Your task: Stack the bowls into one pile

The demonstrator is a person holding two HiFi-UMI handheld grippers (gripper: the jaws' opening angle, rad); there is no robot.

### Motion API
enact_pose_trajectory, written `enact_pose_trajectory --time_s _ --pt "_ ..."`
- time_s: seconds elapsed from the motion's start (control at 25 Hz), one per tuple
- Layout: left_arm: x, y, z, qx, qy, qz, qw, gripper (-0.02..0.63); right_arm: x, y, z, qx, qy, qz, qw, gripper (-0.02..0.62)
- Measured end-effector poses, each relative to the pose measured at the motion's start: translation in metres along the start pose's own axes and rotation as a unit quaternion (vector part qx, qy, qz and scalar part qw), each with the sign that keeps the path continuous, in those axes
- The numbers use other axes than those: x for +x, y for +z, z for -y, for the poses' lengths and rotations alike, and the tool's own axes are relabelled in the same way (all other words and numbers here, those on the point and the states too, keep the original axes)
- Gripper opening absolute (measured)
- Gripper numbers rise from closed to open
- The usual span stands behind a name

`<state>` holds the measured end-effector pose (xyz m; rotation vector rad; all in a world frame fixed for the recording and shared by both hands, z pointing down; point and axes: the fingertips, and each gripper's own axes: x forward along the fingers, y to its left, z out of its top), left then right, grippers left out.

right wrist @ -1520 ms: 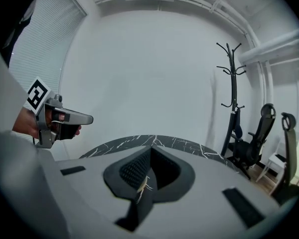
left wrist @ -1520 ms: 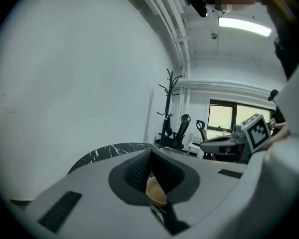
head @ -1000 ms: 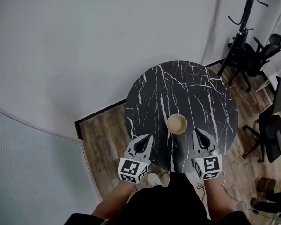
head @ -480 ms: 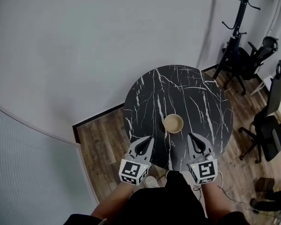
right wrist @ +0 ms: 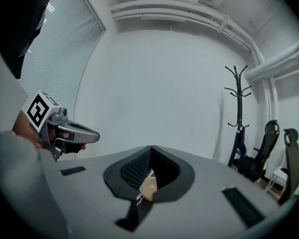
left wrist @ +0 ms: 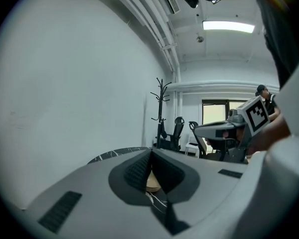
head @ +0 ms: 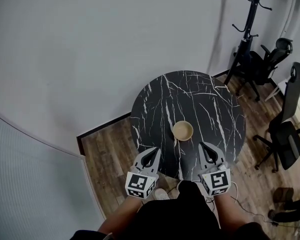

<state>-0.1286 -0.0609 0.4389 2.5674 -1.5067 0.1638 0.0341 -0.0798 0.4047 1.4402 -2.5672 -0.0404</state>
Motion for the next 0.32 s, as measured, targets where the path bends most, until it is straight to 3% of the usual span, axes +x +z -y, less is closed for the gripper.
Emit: enact_pose_trajectory --time_s 0.32 --pt "-0.0029 0.0008 0.0037 0.009 -0.011 0.002 0.9999 0.015 0.0053 0.0068 -0.0097 -0.004 0.002 0.011 1.000 0.006"
